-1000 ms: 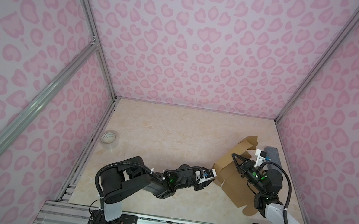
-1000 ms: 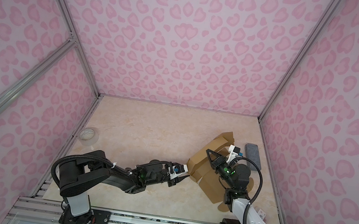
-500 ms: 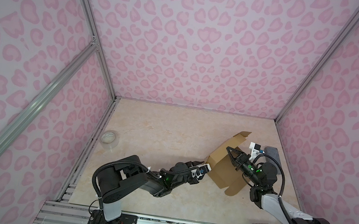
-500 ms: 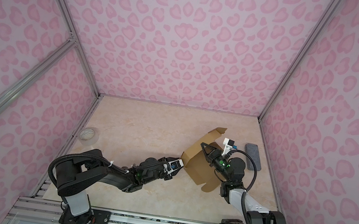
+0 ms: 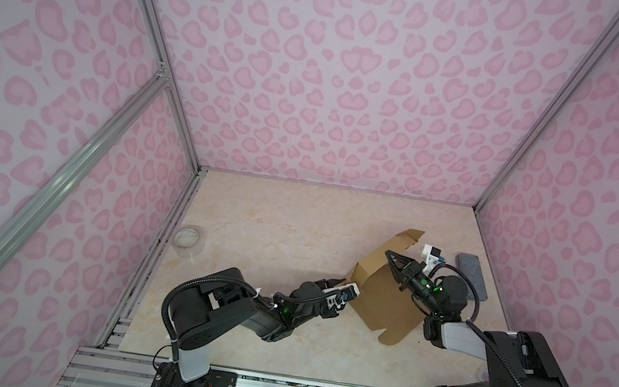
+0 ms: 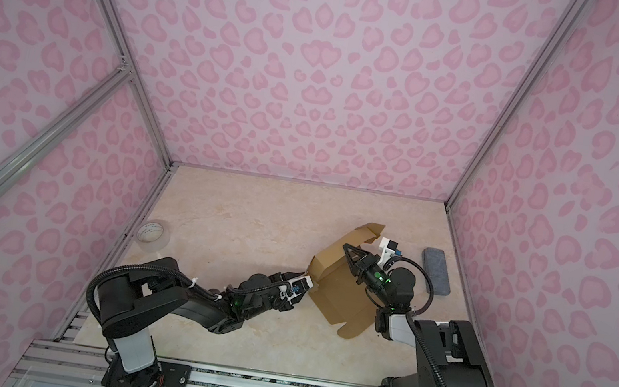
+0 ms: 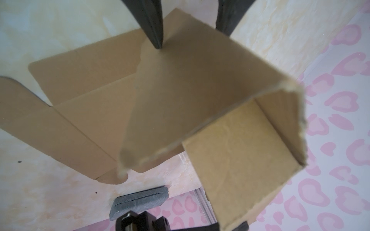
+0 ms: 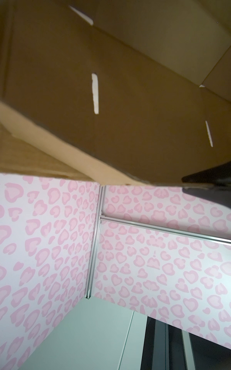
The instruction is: Fold the paper box
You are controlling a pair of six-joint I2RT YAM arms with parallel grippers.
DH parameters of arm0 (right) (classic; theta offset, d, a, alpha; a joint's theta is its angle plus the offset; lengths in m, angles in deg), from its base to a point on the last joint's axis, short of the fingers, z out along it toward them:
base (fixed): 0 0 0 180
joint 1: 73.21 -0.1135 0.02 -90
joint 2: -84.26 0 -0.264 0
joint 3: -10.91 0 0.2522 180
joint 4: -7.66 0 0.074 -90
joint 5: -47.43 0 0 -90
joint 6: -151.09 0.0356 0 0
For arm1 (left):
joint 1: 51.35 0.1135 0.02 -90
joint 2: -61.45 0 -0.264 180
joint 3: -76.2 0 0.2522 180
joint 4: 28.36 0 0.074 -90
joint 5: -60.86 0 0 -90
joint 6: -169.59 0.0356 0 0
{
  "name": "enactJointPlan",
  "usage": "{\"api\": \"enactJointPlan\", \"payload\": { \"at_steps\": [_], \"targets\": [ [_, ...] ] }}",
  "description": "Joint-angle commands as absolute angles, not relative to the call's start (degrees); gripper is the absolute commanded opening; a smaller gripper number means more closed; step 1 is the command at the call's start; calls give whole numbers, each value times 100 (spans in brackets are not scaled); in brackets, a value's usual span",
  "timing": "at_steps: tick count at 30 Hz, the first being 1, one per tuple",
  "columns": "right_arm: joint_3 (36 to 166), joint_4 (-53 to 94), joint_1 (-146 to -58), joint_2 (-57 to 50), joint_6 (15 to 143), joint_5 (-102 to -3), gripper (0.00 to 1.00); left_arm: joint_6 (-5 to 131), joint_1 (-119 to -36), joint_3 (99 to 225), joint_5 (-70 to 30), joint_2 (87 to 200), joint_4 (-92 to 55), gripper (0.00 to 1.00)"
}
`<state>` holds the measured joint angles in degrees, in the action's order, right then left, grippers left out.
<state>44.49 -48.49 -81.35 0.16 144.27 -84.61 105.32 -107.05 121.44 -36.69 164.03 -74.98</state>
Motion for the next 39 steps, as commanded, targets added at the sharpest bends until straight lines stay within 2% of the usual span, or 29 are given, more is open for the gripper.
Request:
{"api": "enactJointPlan", "payload": {
  "at_steps": [1,4,8,11,20,27,39],
  "targets": [
    [4514,-4395,-8168,121,13952,-8436,0,10590,-10673,12106,-3784,16445,-7790,45],
    [4578,-3691,-8223,419,13548,-8314,0,10637,-10656,12103,-3875,16511,-7799,45],
    [4862,-1964,-8329,897,12706,-8054,0,10644,-10601,12115,-3929,16567,-7844,45],
    [4944,-1448,-8376,1086,12398,-7914,0,10656,-10584,12124,-3927,16594,-7842,45],
    [4984,-1479,-8410,803,12582,-7954,0,10631,-10514,12104,-3954,16648,-7919,45],
    [5450,6,-8618,1181,12048,-7429,0,10428,-10514,12046,-3766,16418,-7881,45],
    [5702,97,-8739,1139,12135,-7229,0,10054,-10514,11975,-3229,16028,-7615,47]
  ]
}}
